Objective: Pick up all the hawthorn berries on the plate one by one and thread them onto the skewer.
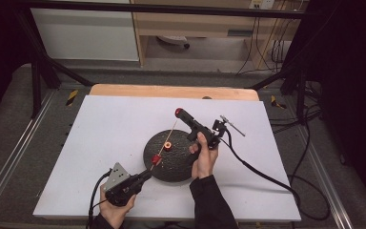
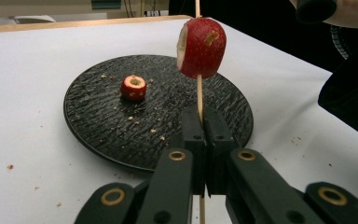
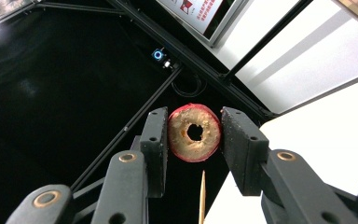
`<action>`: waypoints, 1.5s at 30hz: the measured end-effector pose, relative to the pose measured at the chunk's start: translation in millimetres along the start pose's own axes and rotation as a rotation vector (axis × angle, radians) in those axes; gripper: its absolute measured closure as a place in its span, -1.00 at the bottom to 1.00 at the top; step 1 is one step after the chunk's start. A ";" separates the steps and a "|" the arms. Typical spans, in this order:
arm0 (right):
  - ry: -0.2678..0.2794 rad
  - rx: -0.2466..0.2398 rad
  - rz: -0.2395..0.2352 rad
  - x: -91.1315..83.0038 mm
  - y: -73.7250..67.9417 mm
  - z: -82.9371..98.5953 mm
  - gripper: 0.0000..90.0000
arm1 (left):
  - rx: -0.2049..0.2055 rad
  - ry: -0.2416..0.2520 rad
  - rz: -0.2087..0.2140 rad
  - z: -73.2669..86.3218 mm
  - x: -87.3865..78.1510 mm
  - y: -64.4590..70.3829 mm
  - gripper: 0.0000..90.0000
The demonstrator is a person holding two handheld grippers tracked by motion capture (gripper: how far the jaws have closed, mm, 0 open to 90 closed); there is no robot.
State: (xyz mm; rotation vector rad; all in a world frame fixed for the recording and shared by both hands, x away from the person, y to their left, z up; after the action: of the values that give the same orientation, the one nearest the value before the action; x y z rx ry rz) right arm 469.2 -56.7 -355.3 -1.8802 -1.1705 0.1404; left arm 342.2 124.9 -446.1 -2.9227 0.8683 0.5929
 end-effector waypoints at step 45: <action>-0.067 -0.036 0.017 -1.3 3.4 11.1 0.41 | -0.068 -0.012 -0.027 -13.6 8.6 5.0 0.97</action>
State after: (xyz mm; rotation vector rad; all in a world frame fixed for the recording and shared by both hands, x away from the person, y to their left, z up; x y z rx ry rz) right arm 465.2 -51.4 -364.9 -1.9308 -1.2091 0.1941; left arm 350.9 114.3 -436.4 -2.9823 0.8218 0.6506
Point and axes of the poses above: each handheld gripper's, and its own axes: x roughly forward along the jaws, z roughly out of its underside, y roughly to its right, the point moved 7 cm from there along x, roughly forward along the jaws, and after that the axes turned 11 degrees about -z, right-handed, at the moved point
